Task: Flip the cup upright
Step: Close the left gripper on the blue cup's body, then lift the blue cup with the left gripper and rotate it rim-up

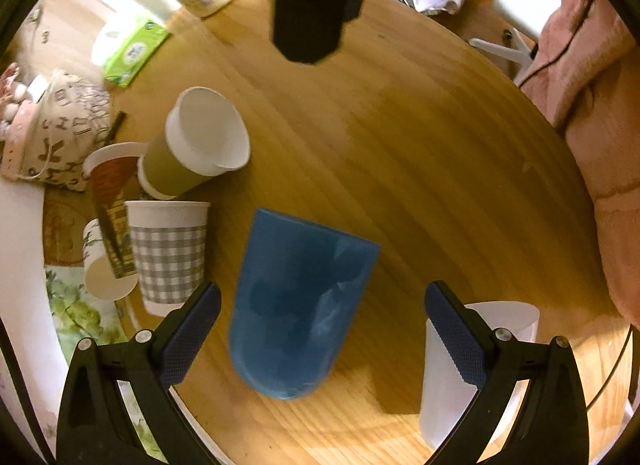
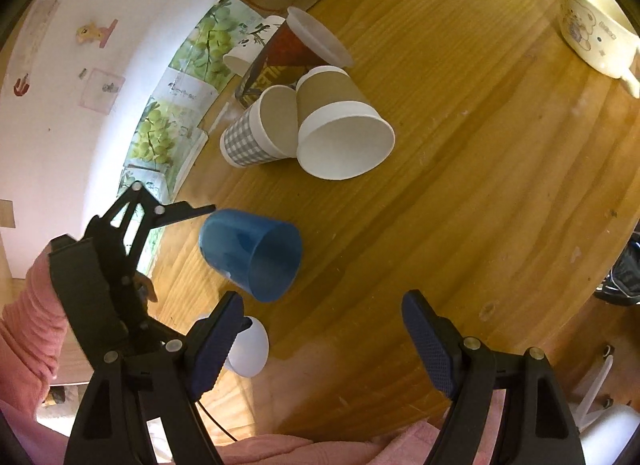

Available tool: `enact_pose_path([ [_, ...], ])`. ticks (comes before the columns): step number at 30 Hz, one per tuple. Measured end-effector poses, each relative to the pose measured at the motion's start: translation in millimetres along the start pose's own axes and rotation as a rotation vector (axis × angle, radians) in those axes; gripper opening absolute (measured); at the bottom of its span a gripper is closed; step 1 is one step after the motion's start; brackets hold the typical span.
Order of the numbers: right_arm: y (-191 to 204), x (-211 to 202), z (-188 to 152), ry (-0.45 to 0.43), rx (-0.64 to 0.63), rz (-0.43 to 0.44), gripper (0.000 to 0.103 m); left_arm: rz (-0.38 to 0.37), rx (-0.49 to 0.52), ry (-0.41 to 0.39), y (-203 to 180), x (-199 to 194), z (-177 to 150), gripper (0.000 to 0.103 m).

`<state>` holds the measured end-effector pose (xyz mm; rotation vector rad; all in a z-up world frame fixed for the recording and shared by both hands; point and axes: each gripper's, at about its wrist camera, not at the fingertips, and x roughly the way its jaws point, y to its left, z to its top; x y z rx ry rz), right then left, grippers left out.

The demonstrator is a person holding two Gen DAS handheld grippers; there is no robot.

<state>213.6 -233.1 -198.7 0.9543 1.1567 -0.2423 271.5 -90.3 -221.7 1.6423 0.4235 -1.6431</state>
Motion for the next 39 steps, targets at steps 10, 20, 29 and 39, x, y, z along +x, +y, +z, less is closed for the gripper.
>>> enact_pose_path([
  [10,-2.8,-0.5,-0.3,-0.004,0.024,-0.003,0.082,-0.034,0.0,0.032,6.8,16.2,-3.4,0.101],
  [20,-9.3,-2.0,-2.4,-0.012,0.065,-0.013,0.082,-0.11,-0.066,0.083,22.0,28.5,-0.8,0.085],
  [29,-13.8,-5.0,-4.2,-0.02,0.085,-0.018,0.082,-0.134,-0.135,0.105,38.1,34.4,-0.2,0.084],
  [39,-18.3,-13.7,-6.6,-0.035,0.077,-0.017,0.082,-0.196,-0.385,0.214,83.5,42.5,-0.8,0.083],
])
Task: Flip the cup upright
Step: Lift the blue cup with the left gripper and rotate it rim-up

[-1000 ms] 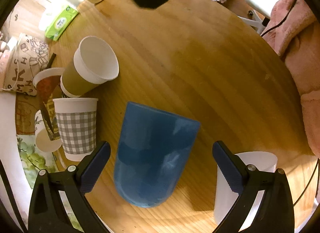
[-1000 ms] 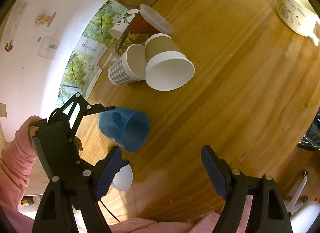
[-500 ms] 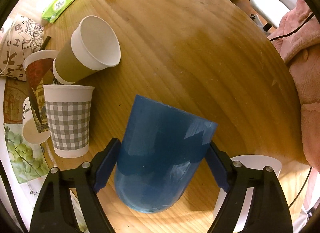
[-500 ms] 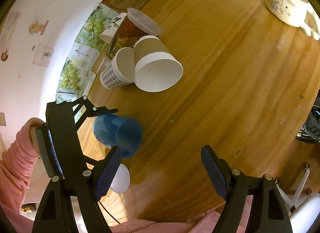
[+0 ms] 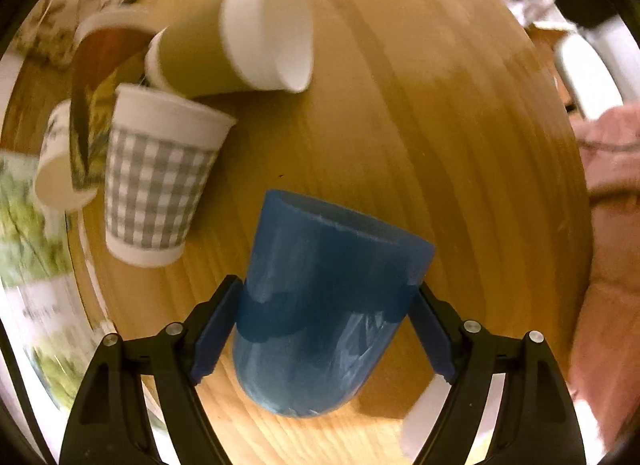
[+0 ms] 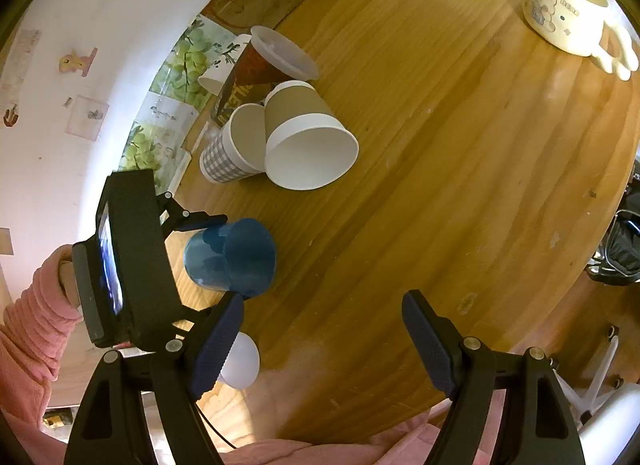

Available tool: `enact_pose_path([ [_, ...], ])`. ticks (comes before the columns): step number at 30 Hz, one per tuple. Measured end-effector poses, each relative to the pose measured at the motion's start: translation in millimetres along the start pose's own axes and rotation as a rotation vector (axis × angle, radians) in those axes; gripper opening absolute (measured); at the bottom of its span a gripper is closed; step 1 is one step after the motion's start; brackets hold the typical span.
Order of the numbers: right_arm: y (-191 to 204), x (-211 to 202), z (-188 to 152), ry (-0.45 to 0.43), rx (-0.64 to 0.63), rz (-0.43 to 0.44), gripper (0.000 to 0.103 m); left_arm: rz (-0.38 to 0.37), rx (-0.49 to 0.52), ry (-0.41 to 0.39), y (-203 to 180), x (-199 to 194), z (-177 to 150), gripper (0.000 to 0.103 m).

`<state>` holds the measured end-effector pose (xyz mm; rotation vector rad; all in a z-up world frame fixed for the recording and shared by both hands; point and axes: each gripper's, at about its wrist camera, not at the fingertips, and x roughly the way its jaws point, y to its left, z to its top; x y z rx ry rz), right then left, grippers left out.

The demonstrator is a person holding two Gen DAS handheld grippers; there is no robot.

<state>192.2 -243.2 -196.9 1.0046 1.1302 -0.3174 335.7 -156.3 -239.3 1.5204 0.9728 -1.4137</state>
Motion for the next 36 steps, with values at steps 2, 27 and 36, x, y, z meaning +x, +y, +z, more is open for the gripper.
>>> enact_pose_path([
  [2,-1.0,-1.8,1.0,-0.001,-0.008,0.006,0.082,-0.025,-0.059,0.008,7.3,-4.2,1.9,0.083],
  [27,-9.0,-50.8,32.9,0.104,-0.414,0.106,0.082,-0.148,-0.952,0.042,-10.9,-63.6,18.4,0.081],
  [36,-4.8,-63.1,41.2,0.154,-0.595,0.128,0.082,-0.183,-1.291,-0.003,-57.3,-63.6,3.9,0.081],
])
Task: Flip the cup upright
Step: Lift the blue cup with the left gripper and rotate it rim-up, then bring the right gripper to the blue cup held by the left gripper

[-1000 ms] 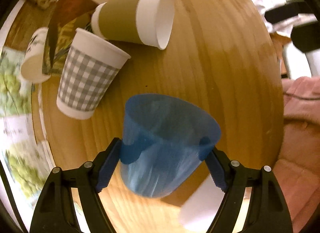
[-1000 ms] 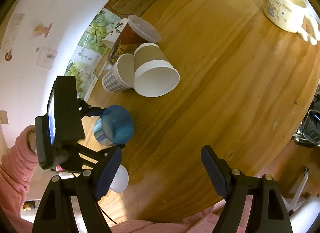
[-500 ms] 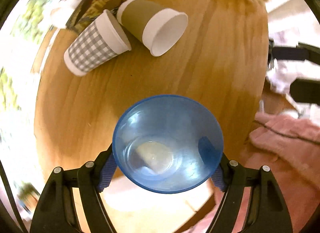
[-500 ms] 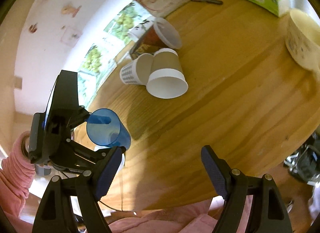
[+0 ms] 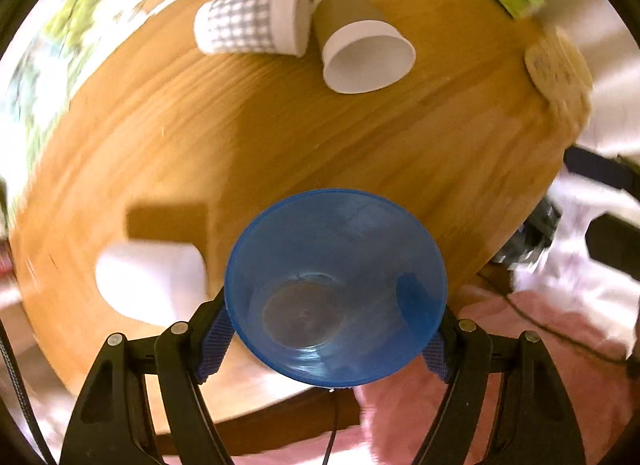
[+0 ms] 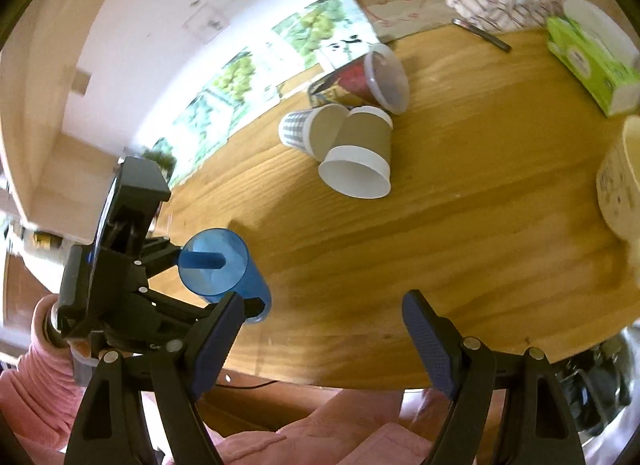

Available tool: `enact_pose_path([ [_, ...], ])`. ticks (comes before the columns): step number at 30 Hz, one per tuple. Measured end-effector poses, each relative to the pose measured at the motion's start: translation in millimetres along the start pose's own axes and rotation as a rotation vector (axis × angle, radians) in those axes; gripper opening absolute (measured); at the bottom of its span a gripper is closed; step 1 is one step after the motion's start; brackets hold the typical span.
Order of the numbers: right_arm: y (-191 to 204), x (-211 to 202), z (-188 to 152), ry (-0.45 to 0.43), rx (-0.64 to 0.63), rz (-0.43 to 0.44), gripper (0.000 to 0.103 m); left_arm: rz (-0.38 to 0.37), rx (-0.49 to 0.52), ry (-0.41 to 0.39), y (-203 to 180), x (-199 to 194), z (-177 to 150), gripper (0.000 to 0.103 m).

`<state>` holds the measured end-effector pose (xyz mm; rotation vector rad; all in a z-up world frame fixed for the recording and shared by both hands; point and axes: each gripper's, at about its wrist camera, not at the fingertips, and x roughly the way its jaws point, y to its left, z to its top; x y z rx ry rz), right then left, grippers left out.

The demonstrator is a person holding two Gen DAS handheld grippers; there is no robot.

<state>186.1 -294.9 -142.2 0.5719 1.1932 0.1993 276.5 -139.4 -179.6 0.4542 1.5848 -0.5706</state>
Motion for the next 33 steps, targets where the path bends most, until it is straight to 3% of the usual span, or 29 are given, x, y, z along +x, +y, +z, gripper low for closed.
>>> enact_pose_path([
  [5,3.7,-0.9,1.8,0.029,-0.09,-0.006,0.082,-0.097,-0.187,-0.038,-0.7,4.0,-10.1,0.081],
  [14,15.5,8.4,-0.6,0.104,-0.197,0.019,0.082,-0.232,-0.409,-0.048,-4.1,24.0,-38.7,0.081],
  [21,16.8,12.5,0.8,0.127,-0.222,0.034,0.082,-0.229,-0.467,-0.014,8.8,28.5,-52.3,0.081],
  [33,3.5,23.5,9.3,0.159,-0.186,0.007,0.082,-0.249,-0.453,-0.028,9.2,40.9,-29.3,0.08],
])
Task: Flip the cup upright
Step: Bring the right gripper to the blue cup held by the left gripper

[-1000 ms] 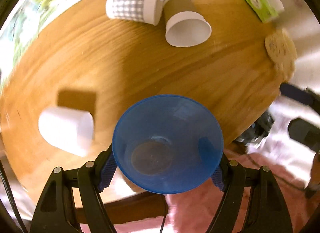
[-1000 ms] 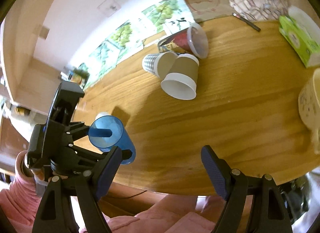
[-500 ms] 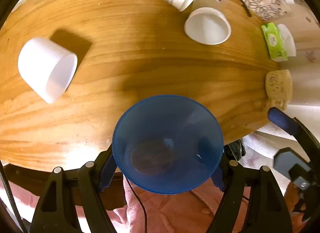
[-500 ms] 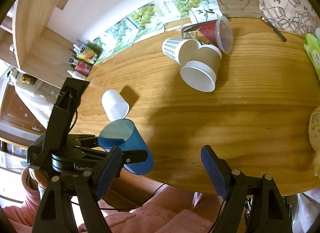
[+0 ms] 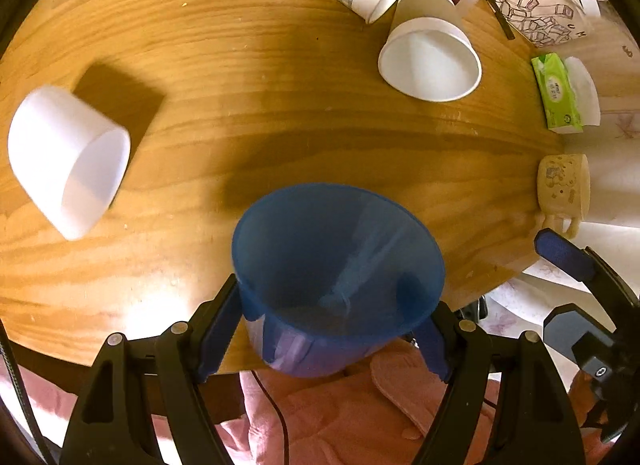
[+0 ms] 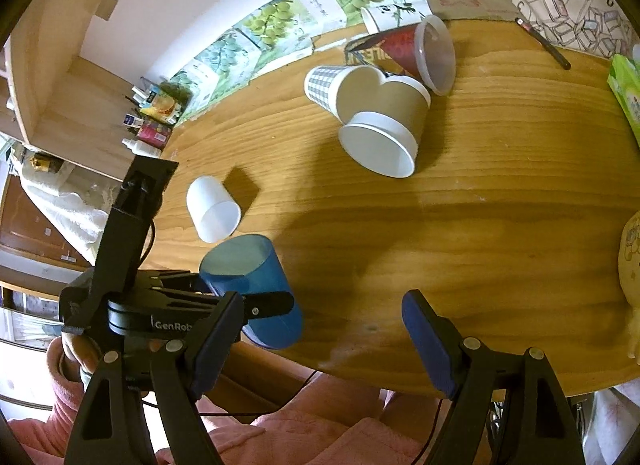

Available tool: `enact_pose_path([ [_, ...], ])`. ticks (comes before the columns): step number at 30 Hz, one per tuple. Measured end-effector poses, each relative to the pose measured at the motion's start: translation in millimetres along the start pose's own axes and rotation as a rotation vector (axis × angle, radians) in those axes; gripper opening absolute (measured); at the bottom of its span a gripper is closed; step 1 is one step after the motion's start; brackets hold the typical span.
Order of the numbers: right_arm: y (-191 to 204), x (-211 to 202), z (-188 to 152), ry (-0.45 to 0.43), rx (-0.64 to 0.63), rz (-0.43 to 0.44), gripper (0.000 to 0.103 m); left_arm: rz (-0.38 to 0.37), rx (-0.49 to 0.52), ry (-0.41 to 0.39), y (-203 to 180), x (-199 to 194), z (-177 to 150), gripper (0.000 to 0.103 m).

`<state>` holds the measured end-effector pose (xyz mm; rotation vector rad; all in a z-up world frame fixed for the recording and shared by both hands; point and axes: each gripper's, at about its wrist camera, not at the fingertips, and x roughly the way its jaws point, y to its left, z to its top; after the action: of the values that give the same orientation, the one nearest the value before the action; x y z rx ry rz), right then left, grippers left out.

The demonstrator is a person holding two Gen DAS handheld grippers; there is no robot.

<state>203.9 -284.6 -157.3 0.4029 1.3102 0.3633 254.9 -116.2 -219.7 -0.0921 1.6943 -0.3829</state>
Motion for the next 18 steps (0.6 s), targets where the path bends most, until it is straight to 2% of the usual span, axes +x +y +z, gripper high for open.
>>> enact_pose_path([
  [7,-11.6,5.5,12.1,0.014,0.026,-0.01,0.082,-0.011,-0.02,0.024,4.5,10.9,6.6,0.08],
  [18,-16.9,9.1,30.4,0.02,0.021,-0.008,0.082,-0.027,-0.038,-0.039,4.1,17.6,0.2,0.08],
])
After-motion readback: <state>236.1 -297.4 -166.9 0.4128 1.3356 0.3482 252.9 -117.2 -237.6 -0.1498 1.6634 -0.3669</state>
